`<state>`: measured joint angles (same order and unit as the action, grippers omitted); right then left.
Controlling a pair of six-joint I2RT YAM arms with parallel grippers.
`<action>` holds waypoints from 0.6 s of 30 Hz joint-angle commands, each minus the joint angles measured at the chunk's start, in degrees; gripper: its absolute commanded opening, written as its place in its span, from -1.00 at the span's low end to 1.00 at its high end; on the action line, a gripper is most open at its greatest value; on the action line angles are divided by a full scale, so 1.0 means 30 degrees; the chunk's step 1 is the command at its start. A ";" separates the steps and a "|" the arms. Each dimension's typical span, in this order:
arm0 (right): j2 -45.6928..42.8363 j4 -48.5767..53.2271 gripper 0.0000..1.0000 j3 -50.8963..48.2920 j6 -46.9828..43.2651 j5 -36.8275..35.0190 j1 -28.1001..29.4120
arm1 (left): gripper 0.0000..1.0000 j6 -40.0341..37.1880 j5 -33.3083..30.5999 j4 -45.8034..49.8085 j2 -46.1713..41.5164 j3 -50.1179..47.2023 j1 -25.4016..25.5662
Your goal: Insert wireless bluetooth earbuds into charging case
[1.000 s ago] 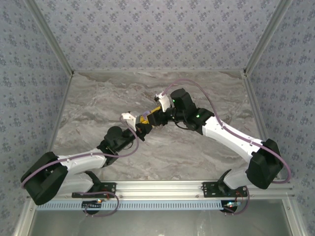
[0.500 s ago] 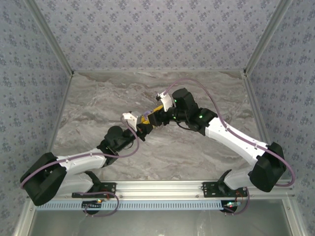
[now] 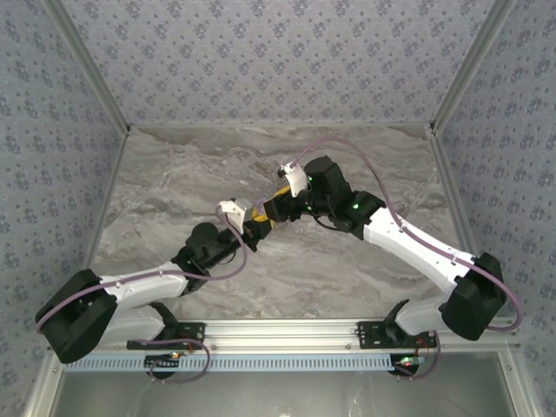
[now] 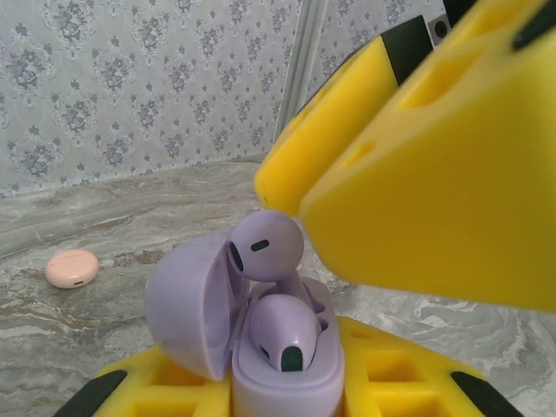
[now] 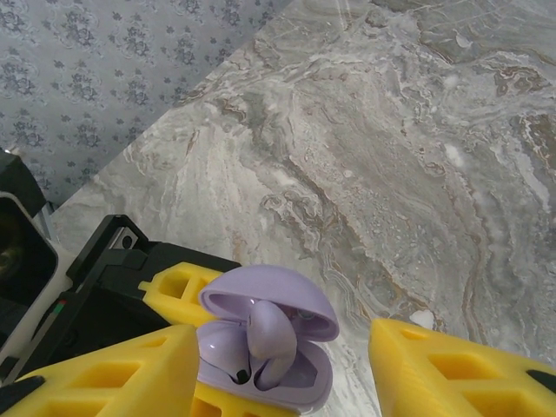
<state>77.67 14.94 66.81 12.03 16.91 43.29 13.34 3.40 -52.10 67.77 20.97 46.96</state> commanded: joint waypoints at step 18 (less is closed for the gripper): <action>0.0994 0.1866 0.09 0.1718 -0.0235 -0.1048 0.0131 | -0.53 -0.0929 0.0255 -0.0125 -0.0763 0.0600 0.0270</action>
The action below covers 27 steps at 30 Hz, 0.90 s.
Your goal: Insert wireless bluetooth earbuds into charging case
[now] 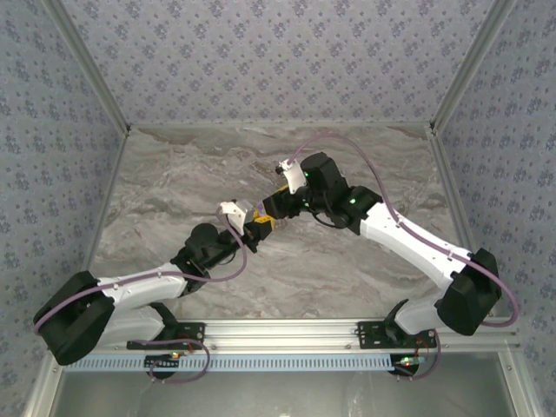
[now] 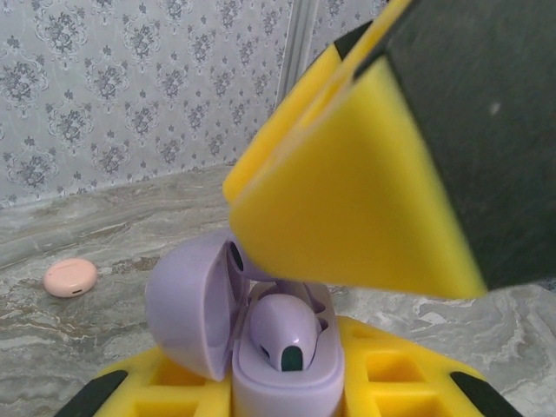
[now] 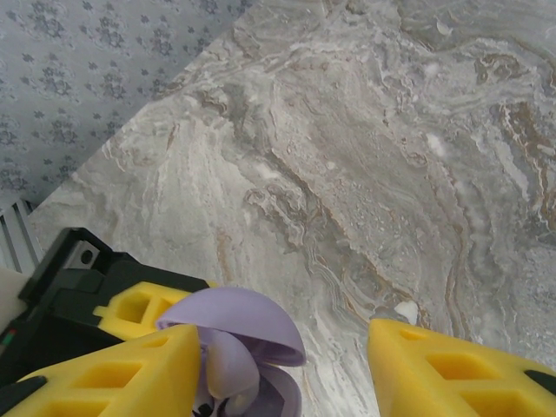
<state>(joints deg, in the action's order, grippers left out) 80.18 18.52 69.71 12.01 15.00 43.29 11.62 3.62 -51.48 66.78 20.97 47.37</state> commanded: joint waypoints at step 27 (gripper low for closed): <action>0.0327 0.1829 -0.05 0.0917 0.0278 -0.2957 -0.0206 | -0.53 -0.0558 -0.1726 0.1293 -0.0625 0.0716 0.0132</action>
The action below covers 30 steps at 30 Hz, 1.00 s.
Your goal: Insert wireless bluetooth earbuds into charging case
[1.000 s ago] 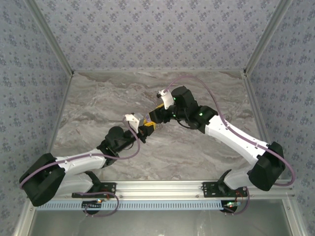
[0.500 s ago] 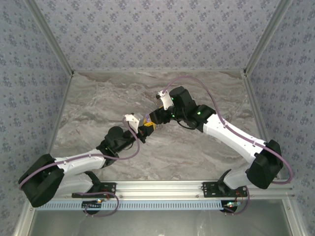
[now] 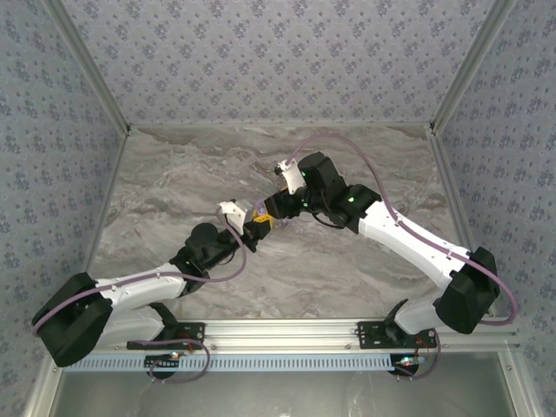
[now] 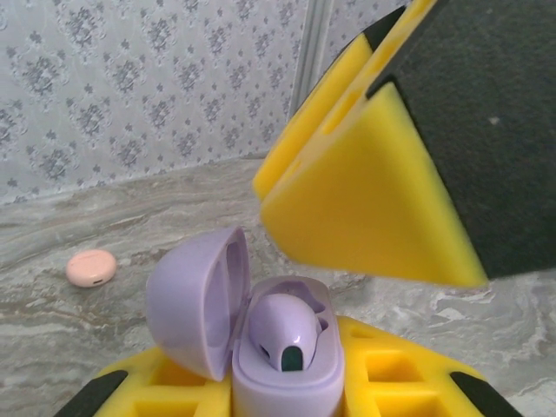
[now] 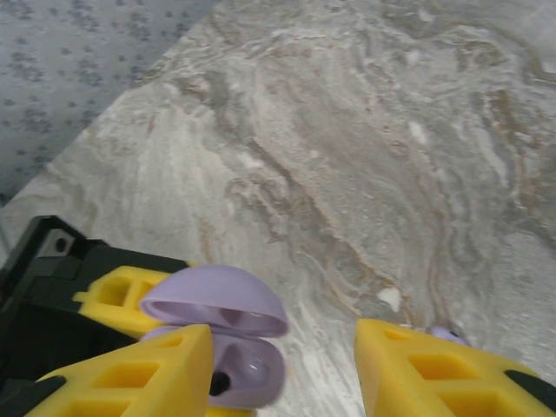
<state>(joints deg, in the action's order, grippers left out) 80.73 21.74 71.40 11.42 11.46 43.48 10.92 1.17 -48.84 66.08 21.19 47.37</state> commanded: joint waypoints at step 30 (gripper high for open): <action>1.2241 0.5708 -0.75 0.6128 -0.4349 0.1664 -0.4831 | -0.50 -0.0851 -0.3737 0.7270 -0.5431 0.0129 0.0033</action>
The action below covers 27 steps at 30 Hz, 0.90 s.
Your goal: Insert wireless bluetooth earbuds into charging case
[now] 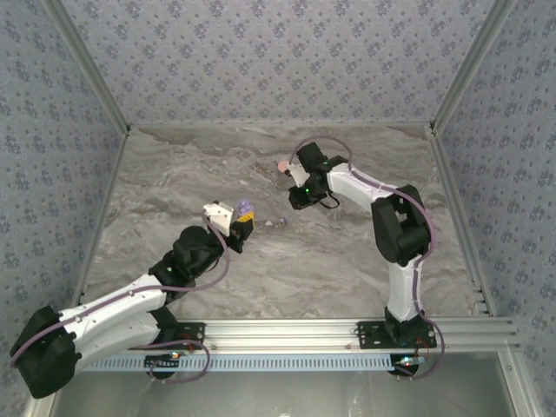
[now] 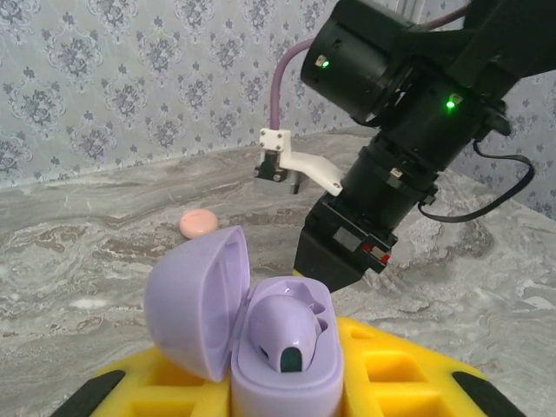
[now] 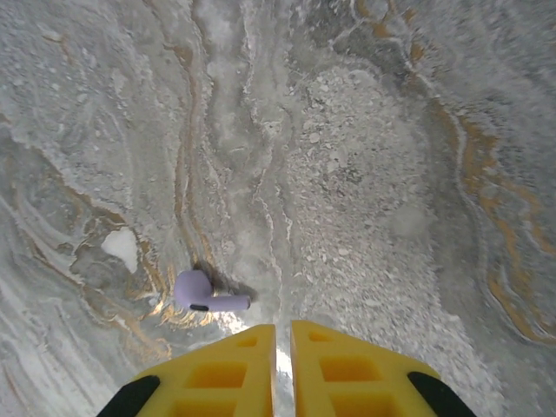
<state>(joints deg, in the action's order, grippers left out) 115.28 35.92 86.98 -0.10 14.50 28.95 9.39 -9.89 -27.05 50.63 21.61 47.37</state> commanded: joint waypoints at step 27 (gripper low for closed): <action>0.2626 0.3195 -0.66 0.1807 -0.1364 0.0748 0.1103 | -0.49 -0.0081 0.0799 -0.0444 0.0880 0.0459 0.0051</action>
<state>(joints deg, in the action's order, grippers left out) 124.03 41.67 92.51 -3.53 17.45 31.66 9.45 -8.19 -26.76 53.36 21.61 47.37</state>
